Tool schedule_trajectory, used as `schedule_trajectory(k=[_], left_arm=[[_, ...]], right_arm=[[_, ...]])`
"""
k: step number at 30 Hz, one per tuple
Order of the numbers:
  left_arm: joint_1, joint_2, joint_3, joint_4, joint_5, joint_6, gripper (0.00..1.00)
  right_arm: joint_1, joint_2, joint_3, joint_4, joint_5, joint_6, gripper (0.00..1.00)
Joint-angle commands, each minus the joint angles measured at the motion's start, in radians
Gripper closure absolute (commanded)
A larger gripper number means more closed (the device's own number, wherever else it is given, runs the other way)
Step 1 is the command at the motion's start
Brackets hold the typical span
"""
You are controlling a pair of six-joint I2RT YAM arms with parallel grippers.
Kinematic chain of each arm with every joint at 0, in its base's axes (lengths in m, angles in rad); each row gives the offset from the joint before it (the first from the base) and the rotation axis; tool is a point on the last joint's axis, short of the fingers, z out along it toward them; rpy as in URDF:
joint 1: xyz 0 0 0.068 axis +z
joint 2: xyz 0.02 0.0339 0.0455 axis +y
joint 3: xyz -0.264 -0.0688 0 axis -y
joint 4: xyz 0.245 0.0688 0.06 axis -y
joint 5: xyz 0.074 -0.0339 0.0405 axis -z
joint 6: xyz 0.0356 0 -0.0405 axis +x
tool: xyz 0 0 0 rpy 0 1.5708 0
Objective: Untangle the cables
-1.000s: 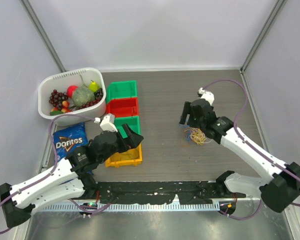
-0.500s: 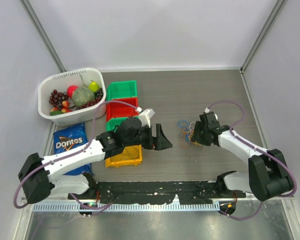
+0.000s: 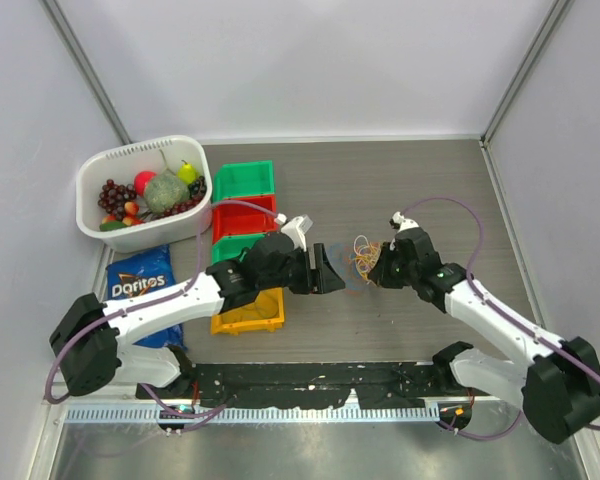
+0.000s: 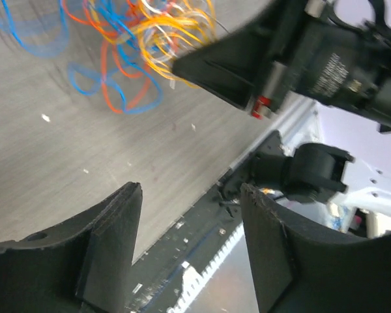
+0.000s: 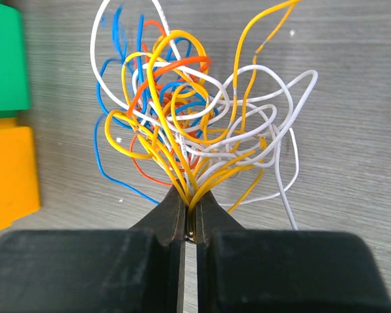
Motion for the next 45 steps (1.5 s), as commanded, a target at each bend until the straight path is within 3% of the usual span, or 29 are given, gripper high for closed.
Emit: schedule_trajectory(k=[1,5,8,10,13,17,24,32,35,42,45], left_arm=[[0.01,-0.016,0.133,-0.176,-0.191,0.161,0.38],[0.045,-0.036,0.13,-0.212,-0.213,0.262,0.38],[0.113,-0.053,0.095,-0.164,-0.101,0.263,0.25],[0.151,-0.041,0.08,-0.106,-0.017,0.24,0.23],[0.173,0.002,0.096,-0.1,0.051,0.247,0.26],[0.173,0.033,0.084,-0.048,0.099,0.253,0.37],[0.173,0.071,0.047,0.086,0.249,0.203,0.29],[0.168,0.119,0.052,0.144,0.295,0.167,0.31],[0.167,0.14,0.069,0.135,0.298,0.154,0.37],[0.162,0.132,0.063,0.103,0.252,0.154,0.64],[0.16,0.125,0.072,0.069,0.219,0.158,0.8]], right_arm=[[0.003,-0.122,0.023,0.021,-0.077,-0.018,0.99],[0.007,-0.195,0.047,0.013,-0.135,-0.038,0.99],[0.006,-0.239,0.064,0.001,-0.17,-0.052,0.99],[0.006,-0.263,0.069,0.003,-0.187,-0.052,0.99],[0.006,-0.294,0.073,0.015,-0.218,-0.038,0.99],[0.007,-0.323,0.081,0.018,-0.232,-0.024,0.99],[0.006,-0.323,0.09,0.01,-0.239,-0.02,0.99],[0.006,-0.311,0.089,0.03,-0.259,-0.013,0.99],[0.006,-0.31,0.089,0.033,-0.259,-0.015,0.99],[0.006,-0.307,0.081,0.03,-0.245,-0.021,0.99],[0.006,-0.302,0.083,0.03,-0.242,-0.026,0.99]])
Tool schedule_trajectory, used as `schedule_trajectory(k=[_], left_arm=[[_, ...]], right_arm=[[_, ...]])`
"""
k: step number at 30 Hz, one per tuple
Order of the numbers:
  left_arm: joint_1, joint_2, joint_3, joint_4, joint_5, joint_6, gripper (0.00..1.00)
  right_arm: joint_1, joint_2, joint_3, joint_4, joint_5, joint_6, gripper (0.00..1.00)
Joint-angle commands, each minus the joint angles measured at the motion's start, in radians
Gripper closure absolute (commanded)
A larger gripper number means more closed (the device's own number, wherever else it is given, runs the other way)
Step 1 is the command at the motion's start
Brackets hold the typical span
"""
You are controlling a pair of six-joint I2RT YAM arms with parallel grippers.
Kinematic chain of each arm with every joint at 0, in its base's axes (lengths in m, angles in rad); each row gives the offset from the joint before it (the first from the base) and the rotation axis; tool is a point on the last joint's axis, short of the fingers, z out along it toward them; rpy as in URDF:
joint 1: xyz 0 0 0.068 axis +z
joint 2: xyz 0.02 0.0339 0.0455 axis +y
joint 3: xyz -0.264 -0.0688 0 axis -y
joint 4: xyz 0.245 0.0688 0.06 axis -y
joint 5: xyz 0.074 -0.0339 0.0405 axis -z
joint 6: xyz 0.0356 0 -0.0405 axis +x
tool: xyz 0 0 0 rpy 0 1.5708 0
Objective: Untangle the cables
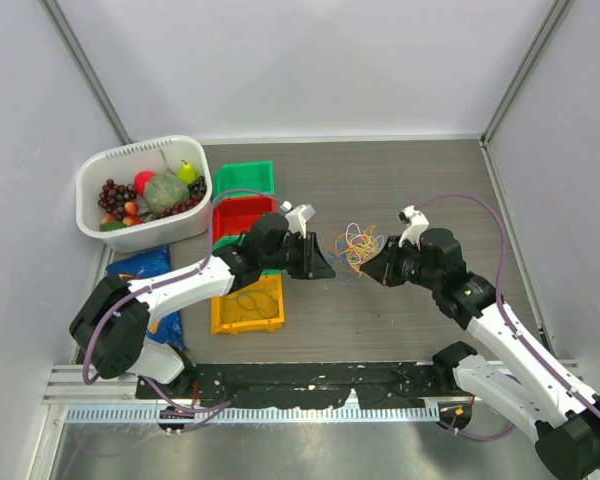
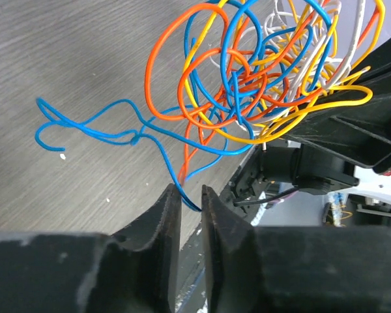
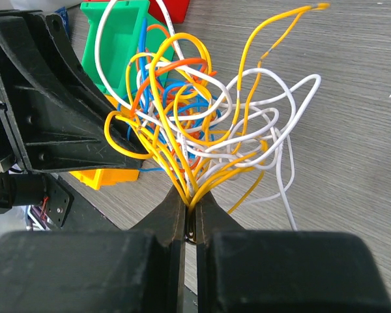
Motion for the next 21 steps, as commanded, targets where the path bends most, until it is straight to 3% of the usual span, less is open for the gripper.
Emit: schedule_trajectory(k=[1,6,11,17,21], left_arm=[[-0.003,-0.028,0.035,-0.032,-0.045,0.006,0.84],[-0.007,-0.043,0.05,-0.095,-0.066,0.018,0.97],[-0.009,-0.097,0.055,-0.167,-0.109,0.042,1.0],[-0.017,-0.265,0.112,-0.279,-0.189,0.12,1.0],[-0.017,-0.417,0.199,-0.365,-0.233,0.183,1.0]], right_arm=[[0.003,0.007,0.035,0.044,0.007,-0.008,0.99],[0.003,0.021,0.047,0.015,0.078,-0.012,0.99],[0.003,0.027,0.052,-0.033,0.225,0.017,0.99],[0.002,0.11,0.061,-0.201,0.743,0.24,0.99],[-0.016,0.181,0.063,-0.274,0.88,0.339,0.99]])
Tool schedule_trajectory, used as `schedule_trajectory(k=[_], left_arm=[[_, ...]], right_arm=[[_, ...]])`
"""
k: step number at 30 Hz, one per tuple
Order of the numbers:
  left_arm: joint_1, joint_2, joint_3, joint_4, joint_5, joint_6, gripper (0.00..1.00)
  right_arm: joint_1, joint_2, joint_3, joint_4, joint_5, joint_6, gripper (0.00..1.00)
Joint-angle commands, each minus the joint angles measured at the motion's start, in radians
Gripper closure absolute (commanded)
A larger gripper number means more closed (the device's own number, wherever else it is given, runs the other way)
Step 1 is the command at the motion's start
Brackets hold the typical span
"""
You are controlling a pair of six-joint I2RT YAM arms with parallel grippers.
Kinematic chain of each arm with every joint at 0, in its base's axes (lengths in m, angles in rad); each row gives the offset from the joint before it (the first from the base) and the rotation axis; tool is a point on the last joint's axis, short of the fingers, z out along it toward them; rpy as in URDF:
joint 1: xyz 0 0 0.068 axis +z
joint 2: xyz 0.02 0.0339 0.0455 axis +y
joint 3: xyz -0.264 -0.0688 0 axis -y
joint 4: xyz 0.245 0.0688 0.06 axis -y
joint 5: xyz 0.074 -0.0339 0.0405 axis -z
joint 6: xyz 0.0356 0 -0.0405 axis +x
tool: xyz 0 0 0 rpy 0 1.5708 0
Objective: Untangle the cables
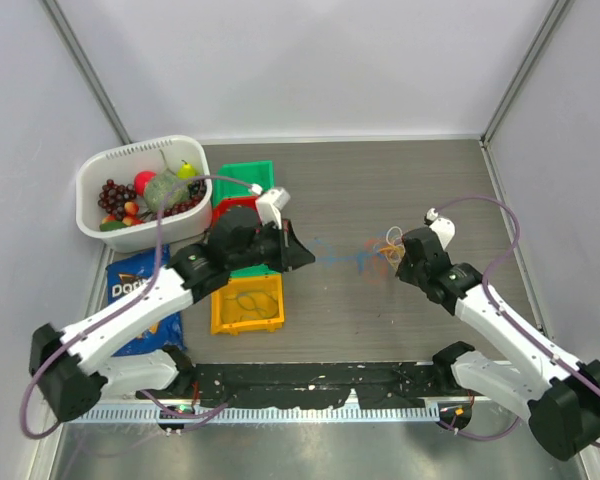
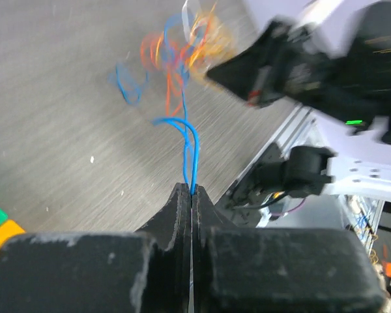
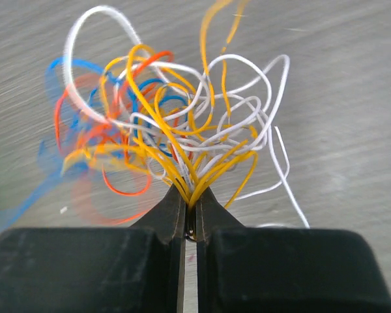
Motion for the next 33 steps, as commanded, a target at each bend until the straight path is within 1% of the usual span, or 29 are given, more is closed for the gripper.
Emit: schedule_trajectory(k=[1,5,8,12,16,21,23,24,25,26,27,28,29,30,31,32,33], left_arm=[[-0.004,-0.184,0.145,-0.089,-0.067,0.104,1.0],[-0.007,-0.25,0.275,-0.179,-0.072,0.135,1.0],[-0.004,-0.286,0.355,-0.21,-0.06,0.141,1.0],[-0.005,-0.329,0.45,-0.206,-0.049,0.141,1.0],[-0.005,-0.333,0.539,-0.204,-0.027,0.143,1.0],[-0.004,-0.321,0.604,-0.187,0.019,0.112,1.0],[-0.004,-0.332,0.605,-0.148,0.037,0.097,1.0],[-0.004,-0.333,0.596,-0.117,0.049,0.078,1.0],[-0.005,-0.326,0.593,-0.099,0.063,0.057,1.0],[-0.004,-0.314,0.592,-0.086,0.078,0.043,1.0],[-0.004,-0.301,0.588,-0.08,0.091,0.025,1.0],[-0.004,-0.284,0.582,-0.074,0.098,0.011,1.0],[-0.004,-0.277,0.57,-0.059,0.102,0.0,1.0],[-0.004,-0.272,0.553,-0.04,0.103,-0.014,1.0],[-0.005,-0.266,0.533,-0.014,0.105,-0.026,1.0],[-0.004,-0.261,0.518,0.01,0.111,-0.04,1.0],[-0.004,-0.252,0.507,0.03,0.123,-0.058,1.0]], right_arm=[[-0.017,0.059,0.037,-0.096,0.294,0.159,0.99],[-0.051,0.111,0.028,-0.094,0.309,0.162,0.99],[-0.063,0.152,0.016,-0.082,0.309,0.161,0.99],[-0.091,0.181,-0.017,-0.056,0.299,0.167,0.99],[-0.123,0.195,-0.043,-0.021,0.268,0.161,0.99],[-0.172,0.201,-0.06,0.005,0.262,0.146,0.99],[-0.192,0.204,-0.063,0.019,0.245,0.135,0.99],[-0.197,0.204,-0.06,0.025,0.208,0.11,0.98],[-0.2,0.208,-0.043,0.039,0.176,0.083,0.95],[-0.198,0.211,-0.029,0.039,0.097,0.022,0.88],[-0.198,0.211,-0.003,0.033,0.064,-0.005,0.82],[-0.197,0.209,0.011,0.033,-0.012,-0.044,0.69],[-0.195,0.191,0.026,0.035,-0.04,-0.057,0.55],[-0.191,0.175,0.034,0.035,-0.086,-0.078,0.48],[-0.188,0.142,0.038,0.047,-0.123,-0.094,0.37],[-0.182,0.105,0.04,0.058,-0.208,-0.139,0.3],[-0.175,0.09,0.054,0.062,-0.243,-0.178,0.23]])
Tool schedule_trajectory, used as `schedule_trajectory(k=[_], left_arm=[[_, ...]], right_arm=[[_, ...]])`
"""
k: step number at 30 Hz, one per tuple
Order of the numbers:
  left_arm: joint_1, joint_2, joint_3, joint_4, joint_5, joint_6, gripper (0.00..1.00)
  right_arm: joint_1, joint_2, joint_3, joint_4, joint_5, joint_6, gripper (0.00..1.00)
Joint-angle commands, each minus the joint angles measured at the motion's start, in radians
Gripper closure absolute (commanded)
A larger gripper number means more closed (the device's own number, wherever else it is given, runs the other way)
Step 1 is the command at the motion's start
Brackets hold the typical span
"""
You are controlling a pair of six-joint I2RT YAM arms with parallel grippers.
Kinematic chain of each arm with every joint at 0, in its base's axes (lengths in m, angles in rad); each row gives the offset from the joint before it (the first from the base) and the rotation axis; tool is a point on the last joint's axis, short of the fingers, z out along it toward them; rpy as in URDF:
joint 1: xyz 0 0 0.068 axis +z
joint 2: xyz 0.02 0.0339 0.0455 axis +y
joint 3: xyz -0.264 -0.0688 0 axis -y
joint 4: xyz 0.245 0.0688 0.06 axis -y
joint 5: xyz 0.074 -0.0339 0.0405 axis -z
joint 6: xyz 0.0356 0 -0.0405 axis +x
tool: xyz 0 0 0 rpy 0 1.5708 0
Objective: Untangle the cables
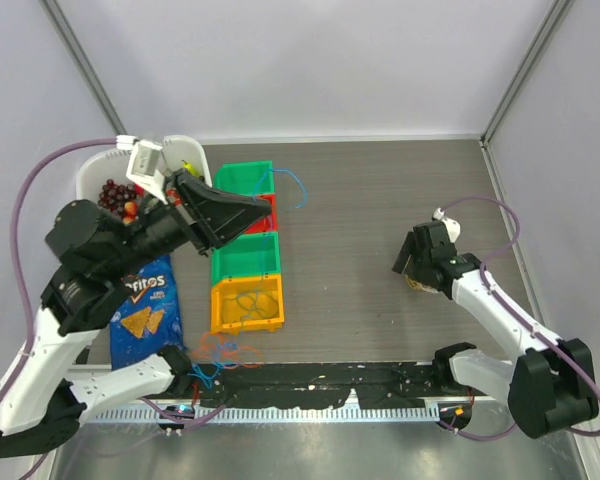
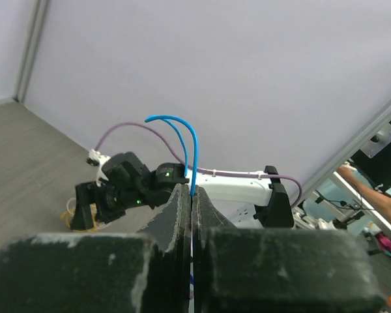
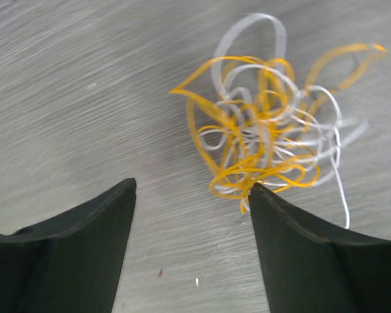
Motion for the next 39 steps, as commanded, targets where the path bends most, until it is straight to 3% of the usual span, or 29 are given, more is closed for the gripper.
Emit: schedule_trajectory(k=[1,6,10,15,19,22,26,29,33,37,39], left_arm=[[-0.005,0.05,-0.048,0.136,0.066,-0.085,1.0],[-0.003,0.113,0.005,0.207,0.132,-0.134,1.0],[-0.003,0.161,0.042,0.265,0.166,-0.163,1.0],[-0.003,0.216,0.042,0.23,0.117,-0.129,1.0],[-0.002,0.271,0.035,0.189,0.054,-0.102,1.0],[-0.002,0.308,-0.013,0.219,0.025,-0.102,1.0],[-0.002,0.345,-0.053,0.215,-0.008,-0.102,1.0],[-0.003,0.35,-0.088,0.216,-0.011,-0.112,1.0],[-0.002,0.334,-0.111,0.218,-0.003,-0.118,1.0],[-0.002,0.319,-0.12,0.2,-0.011,-0.109,1.0],[-0.002,0.313,-0.122,0.196,-0.012,-0.108,1.0]], right_arm=[[0.033,-0.118,0.082,0.064,-0.26,-0.159,0.22],[0.089,-0.185,0.09,0.116,-0.499,-0.204,0.21],[0.089,-0.233,0.07,0.17,-0.57,-0.15,0.22],[0.089,-0.236,0.1,0.086,-0.42,-0.094,0.31],[0.089,-0.208,0.117,-0.023,-0.123,-0.038,0.32],[0.089,-0.182,0.11,-0.046,-0.096,-0.018,0.31],[0.089,-0.164,0.075,0.0,-0.211,-0.043,0.31],[0.101,-0.167,0.038,0.104,-0.443,-0.113,0.33],[0.138,-0.132,-0.027,0.247,-0.625,-0.118,0.36],[0.187,-0.046,-0.07,0.377,-0.755,-0.051,0.38],[0.24,-0.009,-0.085,0.417,-0.727,-0.052,0.38]])
